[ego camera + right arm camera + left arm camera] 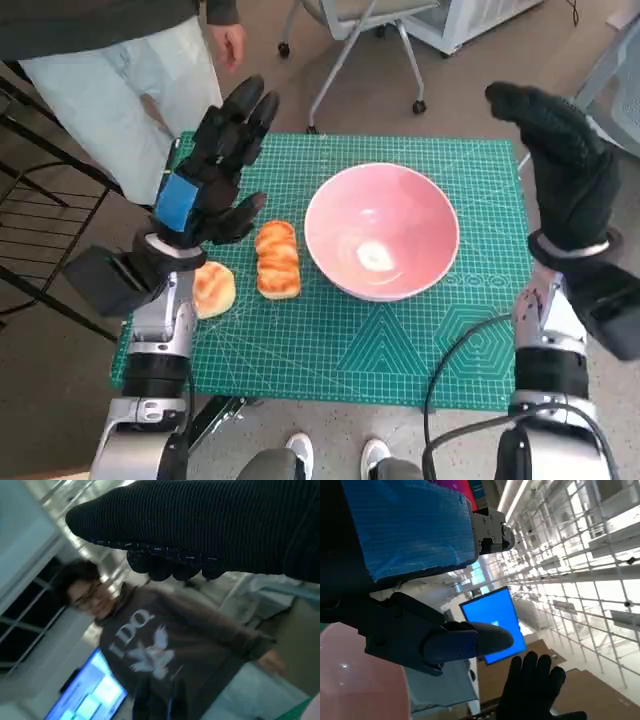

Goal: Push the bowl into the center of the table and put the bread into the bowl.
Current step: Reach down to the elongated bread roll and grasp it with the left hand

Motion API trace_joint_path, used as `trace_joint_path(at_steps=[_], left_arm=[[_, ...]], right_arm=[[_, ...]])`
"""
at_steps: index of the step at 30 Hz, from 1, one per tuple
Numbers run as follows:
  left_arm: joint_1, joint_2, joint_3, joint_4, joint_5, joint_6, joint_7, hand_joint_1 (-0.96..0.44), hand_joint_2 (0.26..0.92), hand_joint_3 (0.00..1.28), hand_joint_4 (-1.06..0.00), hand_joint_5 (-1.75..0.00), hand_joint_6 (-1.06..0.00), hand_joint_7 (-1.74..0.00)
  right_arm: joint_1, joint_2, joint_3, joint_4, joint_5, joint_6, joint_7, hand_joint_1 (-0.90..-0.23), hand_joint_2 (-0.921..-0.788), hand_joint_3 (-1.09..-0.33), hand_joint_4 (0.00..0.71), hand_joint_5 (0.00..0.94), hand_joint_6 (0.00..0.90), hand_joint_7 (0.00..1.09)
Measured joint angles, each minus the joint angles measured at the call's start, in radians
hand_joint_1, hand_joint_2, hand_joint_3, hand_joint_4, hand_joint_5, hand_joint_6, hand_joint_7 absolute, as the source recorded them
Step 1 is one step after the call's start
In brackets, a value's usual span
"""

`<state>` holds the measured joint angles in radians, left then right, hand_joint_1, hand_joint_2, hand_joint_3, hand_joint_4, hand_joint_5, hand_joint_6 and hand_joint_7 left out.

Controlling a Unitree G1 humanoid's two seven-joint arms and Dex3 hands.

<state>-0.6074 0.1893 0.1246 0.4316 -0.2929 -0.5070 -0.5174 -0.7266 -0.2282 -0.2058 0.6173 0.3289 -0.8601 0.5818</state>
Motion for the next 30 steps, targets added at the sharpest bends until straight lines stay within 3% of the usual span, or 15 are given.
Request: trace_joint_path(at_steps=[7, 12, 15, 20, 26, 30], left_arm=[[-0.016, -0.004, -0.020, -0.021, 0.062, 0.000, 0.045, -0.77, 0.921, 0.46, -0.07, 0.00, 0.00, -0.32], [-0.014, 0.032, -0.045, -0.077, 0.200, 0.041, 0.110, -0.73, 0.921, 0.43, -0.02, 0.00, 0.00, -0.17], [-0.009, 0.090, -0.063, -0.162, 0.315, 0.138, 0.132, -0.62, 0.905, 0.19, 0.00, 0.00, -0.02, -0.05], [-0.009, 0.192, -0.083, -0.299, 0.483, 0.344, 0.136, -0.46, 0.811, 0.05, 0.00, 0.00, -0.07, -0.03], [-0.012, 0.297, -0.131, -0.426, 0.636, 0.579, 0.085, -0.36, 0.769, 0.01, 0.00, 0.00, -0.11, -0.05], [-0.016, 0.342, -0.165, -0.420, 0.648, 0.579, 0.049, -0.32, 0.758, 0.00, 0.00, 0.00, -0.13, -0.05]], right_arm=[[0.002, -0.001, 0.018, -0.018, -0.003, 0.023, 0.000, -0.746, -0.921, -0.716, 0.162, 0.007, 0.240, 0.04], [0.005, -0.003, 0.022, -0.032, -0.010, 0.035, -0.003, -0.741, -0.921, -0.711, 0.162, 0.006, 0.240, 0.05], [0.009, -0.004, 0.022, -0.044, -0.017, 0.040, -0.007, -0.739, -0.921, -0.709, 0.163, 0.006, 0.240, 0.05], [0.011, -0.005, 0.022, -0.060, -0.025, 0.042, -0.024, -0.735, -0.921, -0.713, 0.161, 0.004, 0.236, 0.05], [0.021, -0.007, 0.039, -0.085, -0.087, 0.055, -0.068, -0.732, -0.921, -0.720, 0.157, 0.002, 0.231, 0.05], [0.036, -0.007, 0.059, -0.089, -0.121, 0.065, -0.081, -0.734, -0.921, -0.723, 0.148, 0.000, 0.216, 0.05]])
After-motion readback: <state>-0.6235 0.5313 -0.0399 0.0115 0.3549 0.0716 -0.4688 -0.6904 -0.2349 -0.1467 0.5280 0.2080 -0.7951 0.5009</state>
